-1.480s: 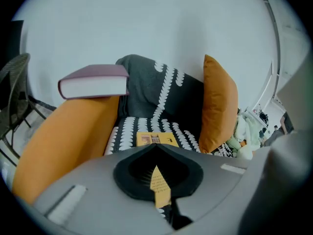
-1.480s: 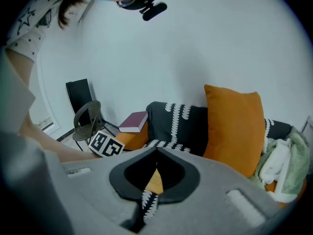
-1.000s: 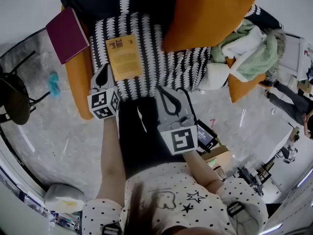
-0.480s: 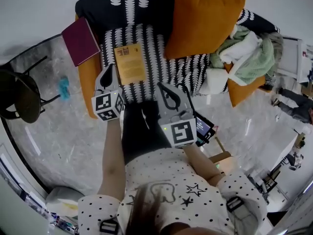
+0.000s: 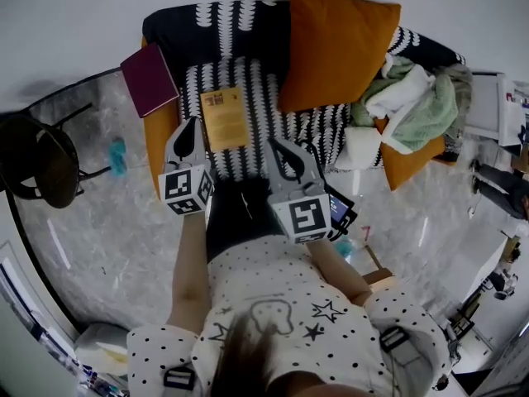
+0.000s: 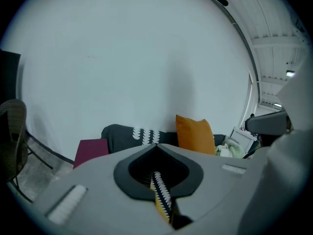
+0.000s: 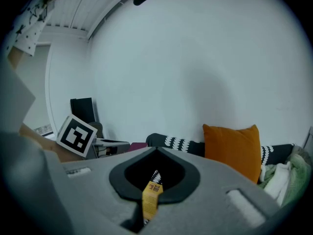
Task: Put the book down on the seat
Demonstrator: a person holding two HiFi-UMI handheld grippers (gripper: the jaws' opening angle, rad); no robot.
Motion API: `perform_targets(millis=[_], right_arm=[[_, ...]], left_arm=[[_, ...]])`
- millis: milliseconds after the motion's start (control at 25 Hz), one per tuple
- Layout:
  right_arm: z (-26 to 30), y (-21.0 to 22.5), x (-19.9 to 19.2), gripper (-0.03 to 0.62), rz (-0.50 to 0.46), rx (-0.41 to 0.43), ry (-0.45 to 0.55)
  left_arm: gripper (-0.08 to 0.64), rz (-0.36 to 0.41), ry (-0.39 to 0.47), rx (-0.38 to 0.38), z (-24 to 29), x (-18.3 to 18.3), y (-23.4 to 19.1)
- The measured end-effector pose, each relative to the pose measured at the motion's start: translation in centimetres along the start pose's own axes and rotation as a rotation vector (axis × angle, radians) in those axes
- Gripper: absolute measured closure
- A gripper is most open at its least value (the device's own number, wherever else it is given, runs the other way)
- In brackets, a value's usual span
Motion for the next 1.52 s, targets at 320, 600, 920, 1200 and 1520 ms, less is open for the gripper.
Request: perform_targets(millis=[320,600,920,1200,1520], right_arm=[[-1.1,0.0,1.0,0.595,-0.005,0.001,0.034],[-1.6,0.8,2.7,0.595,-0.024,-0.016,0.076],[-1.6,0.7,4.2,0.595,-0.048,-0.014,0.112],[-2.3,0.7,5.0,0.595,-0.059,-0.029,0.123],[-3.2,0.5,5.7,0.595,-0.071,-0.039,0.142]], left_arm=[[0.561,0.024,0.104,-0.066,-2.9,3.2,3.2],[0.561,0.062,0.172,-0.079,-6.0,4.8,5.0],[0.561,0.081,0.233,-0.101,-9.0,6.1,6.6],[0.563,0.119,0.257,-0.145,-11.0,7.1,7.7],[0.563,0.111,0.264,-0.169,-12.6,8.4,9.0]])
Point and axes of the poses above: the fingertips, and each gripper's own axes: z forward along the fingers, y to its right, x out of its top, the point moved 7 cm from there along -z, backward along the fingers, and after that the axes turned 14 degrees about -z, right-handed, at the moved point
